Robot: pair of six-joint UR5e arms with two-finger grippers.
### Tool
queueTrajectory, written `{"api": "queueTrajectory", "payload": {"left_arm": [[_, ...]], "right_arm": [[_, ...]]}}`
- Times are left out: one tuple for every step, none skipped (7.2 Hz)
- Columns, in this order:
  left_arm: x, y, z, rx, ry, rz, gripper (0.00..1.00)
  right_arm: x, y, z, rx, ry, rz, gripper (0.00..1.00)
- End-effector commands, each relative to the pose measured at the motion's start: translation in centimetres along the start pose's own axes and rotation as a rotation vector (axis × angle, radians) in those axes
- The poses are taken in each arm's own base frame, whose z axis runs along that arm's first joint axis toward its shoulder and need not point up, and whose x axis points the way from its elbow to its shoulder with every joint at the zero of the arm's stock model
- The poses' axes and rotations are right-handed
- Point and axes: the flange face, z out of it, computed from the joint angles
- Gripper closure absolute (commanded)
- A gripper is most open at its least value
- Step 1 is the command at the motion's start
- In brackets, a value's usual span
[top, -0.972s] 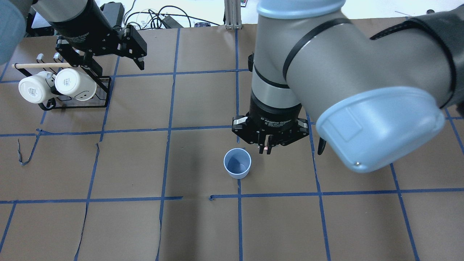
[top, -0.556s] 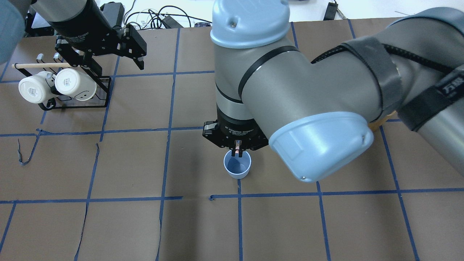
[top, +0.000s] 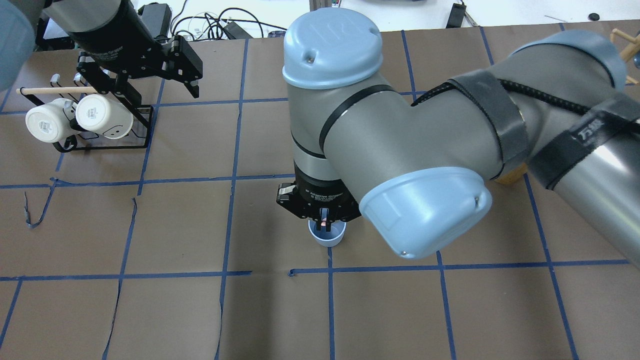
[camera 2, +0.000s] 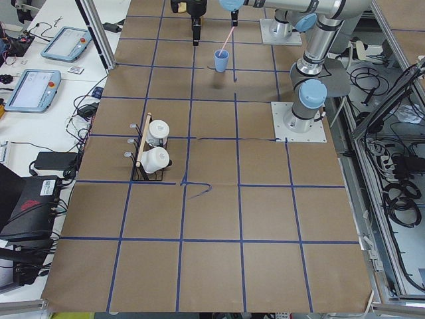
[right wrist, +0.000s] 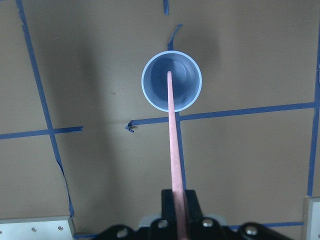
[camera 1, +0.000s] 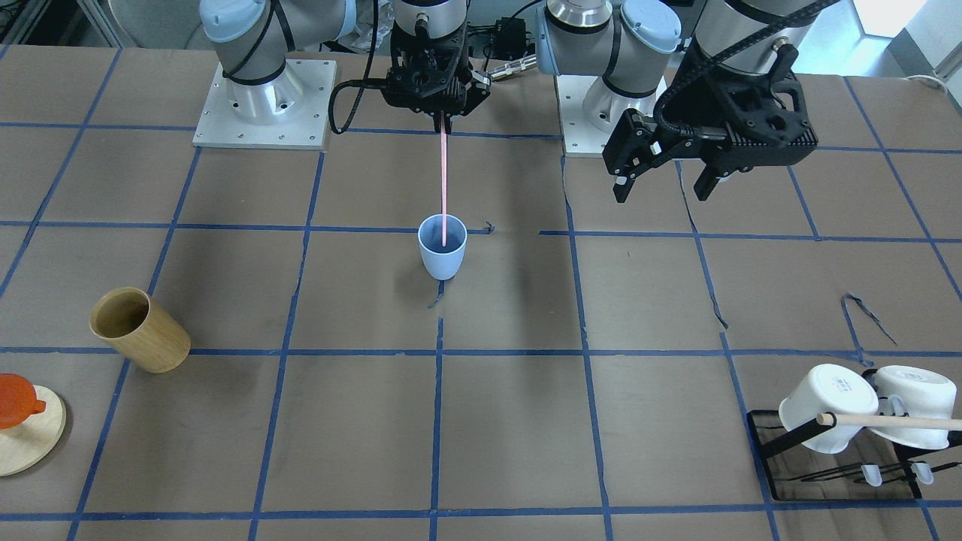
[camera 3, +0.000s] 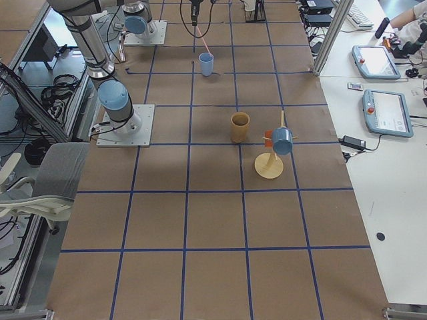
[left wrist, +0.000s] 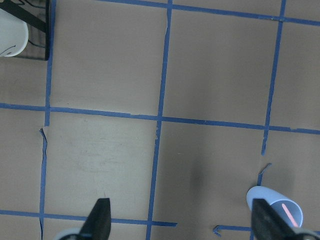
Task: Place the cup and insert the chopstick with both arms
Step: 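Move the chopstick over the blue cup and lower it inside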
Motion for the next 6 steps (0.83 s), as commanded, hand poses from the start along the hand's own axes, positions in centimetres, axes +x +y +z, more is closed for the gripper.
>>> {"api": "queueTrajectory", "payload": {"left_arm": [[0.0,0.0,0.0,0.000,0.000,0.000,0.00],[0.1,0.0,0.0,-0.002,0.000,0.001,0.00],[0.1,0.0,0.0,-0.002,0.000,0.001,0.00],[0.1,0.0,0.0,-0.002,0.000,0.001,0.00],[0.1,0.1,-0.1,0.000,0.000,0.000,0.00],[0.1,0.1,-0.1,0.000,0.000,0.001,0.00]], "right_arm": [[0.3,-0.1,1.4,-0.017,0.027,-0.013,1.00],[0.4,0.0,2.6,-0.033,0.037,-0.011,1.00],[0.4,-0.1,3.9,-0.050,0.048,-0.019,1.00],[0.4,-0.1,4.2,-0.052,0.053,-0.019,1.00],[0.3,-0.2,4.2,-0.052,0.053,-0.017,1.00],[0.1,-0.6,4.4,-0.038,0.042,-0.018,0.94]]}}
